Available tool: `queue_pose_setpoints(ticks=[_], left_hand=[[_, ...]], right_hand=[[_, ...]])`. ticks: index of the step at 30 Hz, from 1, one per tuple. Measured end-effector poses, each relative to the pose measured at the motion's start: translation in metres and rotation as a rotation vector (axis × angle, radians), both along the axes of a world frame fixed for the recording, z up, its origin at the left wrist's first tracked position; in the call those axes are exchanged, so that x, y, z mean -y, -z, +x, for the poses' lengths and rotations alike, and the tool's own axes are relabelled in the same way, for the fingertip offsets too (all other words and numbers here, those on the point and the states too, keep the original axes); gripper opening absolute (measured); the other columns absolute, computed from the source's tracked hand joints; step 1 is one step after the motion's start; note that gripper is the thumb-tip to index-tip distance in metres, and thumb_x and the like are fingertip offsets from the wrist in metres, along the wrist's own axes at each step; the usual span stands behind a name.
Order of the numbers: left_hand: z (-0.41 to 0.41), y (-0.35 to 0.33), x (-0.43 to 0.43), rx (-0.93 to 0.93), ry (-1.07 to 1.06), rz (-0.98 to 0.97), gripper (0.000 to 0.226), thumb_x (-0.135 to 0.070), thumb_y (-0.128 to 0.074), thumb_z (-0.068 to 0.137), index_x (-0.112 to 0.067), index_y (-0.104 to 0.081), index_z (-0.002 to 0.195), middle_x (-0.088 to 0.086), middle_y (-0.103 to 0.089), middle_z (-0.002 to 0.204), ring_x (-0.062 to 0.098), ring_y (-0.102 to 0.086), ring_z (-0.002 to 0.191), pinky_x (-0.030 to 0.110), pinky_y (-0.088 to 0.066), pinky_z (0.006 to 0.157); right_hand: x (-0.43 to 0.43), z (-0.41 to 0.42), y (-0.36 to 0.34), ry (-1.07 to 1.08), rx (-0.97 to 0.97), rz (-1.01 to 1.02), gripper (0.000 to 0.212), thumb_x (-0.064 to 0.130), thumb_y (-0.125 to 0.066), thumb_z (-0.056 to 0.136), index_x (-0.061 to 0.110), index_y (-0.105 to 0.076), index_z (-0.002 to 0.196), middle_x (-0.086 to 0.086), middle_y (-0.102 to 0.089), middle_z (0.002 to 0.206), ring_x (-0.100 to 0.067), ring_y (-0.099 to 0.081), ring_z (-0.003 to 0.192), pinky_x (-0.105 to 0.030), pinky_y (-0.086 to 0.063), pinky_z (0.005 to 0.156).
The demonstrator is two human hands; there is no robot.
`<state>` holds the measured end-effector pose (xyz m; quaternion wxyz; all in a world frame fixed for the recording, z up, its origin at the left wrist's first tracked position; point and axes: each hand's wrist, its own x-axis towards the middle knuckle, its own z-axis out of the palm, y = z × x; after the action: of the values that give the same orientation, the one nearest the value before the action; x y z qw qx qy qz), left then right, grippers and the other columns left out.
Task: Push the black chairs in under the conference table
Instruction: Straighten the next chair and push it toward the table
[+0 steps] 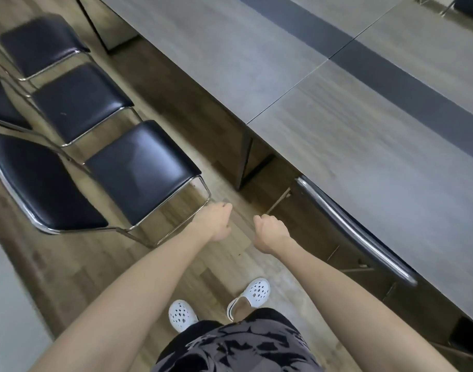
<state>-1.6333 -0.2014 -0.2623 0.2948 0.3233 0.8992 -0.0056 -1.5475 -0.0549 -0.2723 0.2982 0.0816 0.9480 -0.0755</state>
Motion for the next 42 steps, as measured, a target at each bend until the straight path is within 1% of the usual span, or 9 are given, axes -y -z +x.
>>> queue_pose_setpoints(ticks=[3, 8, 15, 20, 26, 30, 37, 40, 42], left_hand=[[0.003, -0.001, 0.044, 0.022, -0.070, 0.003, 0.040, -0.035, -0.054, 0.093, -0.010, -0.045, 0.123, 0.011, -0.050, 0.127, 0.032, -0.048, 0.122, 0.041, -0.042, 0.096], [0.006, 0.000, 0.126, 0.041, -0.202, 0.019, 0.044, -0.040, -0.052, 0.093, -0.012, -0.045, 0.127, 0.010, -0.050, 0.124, 0.031, -0.049, 0.121, 0.041, -0.042, 0.094], [0.002, 0.007, 0.228, 0.060, -0.307, 0.055, 0.038, -0.038, -0.052, 0.090, -0.013, -0.048, 0.118, 0.010, -0.053, 0.119, 0.032, -0.053, 0.117, 0.043, -0.047, 0.094], [-0.003, 0.009, 0.281, 0.064, -0.396, 0.079, 0.039, -0.040, -0.049, 0.092, -0.012, -0.049, 0.119, 0.010, -0.054, 0.119, 0.032, -0.053, 0.116, 0.044, -0.047, 0.093], [-0.003, 0.010, 0.319, 0.057, -0.491, 0.078, 0.031, -0.033, -0.048, 0.092, -0.011, -0.049, 0.114, 0.012, -0.055, 0.119, 0.033, -0.054, 0.114, 0.041, -0.045, 0.089], [-0.005, 0.010, 0.338, 0.087, -0.583, 0.089, 0.029, -0.029, -0.049, 0.091, -0.011, -0.050, 0.113, 0.011, -0.055, 0.119, 0.033, -0.055, 0.112, 0.042, -0.047, 0.088], [-0.022, 0.009, 0.376, 0.087, -0.744, 0.102, 0.028, -0.025, -0.050, 0.089, -0.012, -0.050, 0.114, 0.011, -0.056, 0.118, 0.034, -0.055, 0.112, 0.044, -0.049, 0.089], [-0.036, 0.005, 0.393, 0.090, -0.850, 0.150, 0.036, -0.025, -0.050, 0.088, -0.010, -0.051, 0.121, 0.011, -0.056, 0.124, 0.033, -0.055, 0.115, 0.045, -0.048, 0.093], [-0.046, 0.001, 0.403, 0.073, -0.904, 0.159, 0.038, -0.024, -0.049, 0.087, -0.009, -0.052, 0.121, 0.012, -0.057, 0.122, 0.032, -0.056, 0.112, 0.045, -0.049, 0.092]], right_hand=[[0.036, -0.005, 0.001, -0.014, 0.018, -0.003, 0.031, 0.013, -0.044, 0.087, 0.008, -0.050, 0.117, -0.013, -0.054, 0.119, -0.032, -0.052, 0.110, -0.037, -0.041, 0.087], [0.109, -0.020, 0.004, -0.108, 0.023, -0.005, 0.032, 0.013, -0.042, 0.086, 0.008, -0.051, 0.116, -0.014, -0.055, 0.120, -0.033, -0.051, 0.113, -0.037, -0.042, 0.090], [0.205, -0.042, 0.010, -0.213, 0.021, 0.001, 0.027, 0.016, -0.045, 0.088, 0.008, -0.046, 0.113, -0.015, -0.055, 0.117, -0.034, -0.053, 0.111, -0.037, -0.043, 0.087], [0.253, -0.058, 0.014, -0.258, 0.003, 0.008, 0.028, 0.019, -0.046, 0.089, 0.007, -0.047, 0.115, -0.016, -0.057, 0.118, -0.035, -0.054, 0.112, -0.037, -0.044, 0.086], [0.293, -0.069, 0.018, -0.266, 0.025, -0.028, 0.022, 0.018, -0.046, 0.089, 0.009, -0.043, 0.109, -0.015, -0.057, 0.116, -0.034, -0.056, 0.106, -0.036, -0.042, 0.080], [0.316, -0.080, 0.022, -0.330, 0.039, -0.052, 0.024, 0.018, -0.046, 0.089, 0.007, -0.042, 0.110, -0.016, -0.057, 0.115, -0.035, -0.056, 0.105, -0.035, -0.041, 0.078], [0.354, -0.125, 0.028, -0.445, 0.048, -0.082, 0.024, 0.019, -0.045, 0.089, 0.008, -0.044, 0.110, -0.015, -0.057, 0.116, -0.035, -0.055, 0.109, -0.038, -0.044, 0.084], [0.370, -0.145, 0.029, -0.479, 0.049, -0.110, 0.027, 0.018, -0.045, 0.089, 0.008, -0.043, 0.114, -0.015, -0.057, 0.117, -0.035, -0.055, 0.109, -0.038, -0.045, 0.085], [0.380, -0.157, 0.032, -0.514, 0.042, -0.130, 0.027, 0.020, -0.044, 0.090, 0.008, -0.043, 0.114, -0.015, -0.057, 0.116, -0.035, -0.055, 0.108, -0.039, -0.045, 0.084]])
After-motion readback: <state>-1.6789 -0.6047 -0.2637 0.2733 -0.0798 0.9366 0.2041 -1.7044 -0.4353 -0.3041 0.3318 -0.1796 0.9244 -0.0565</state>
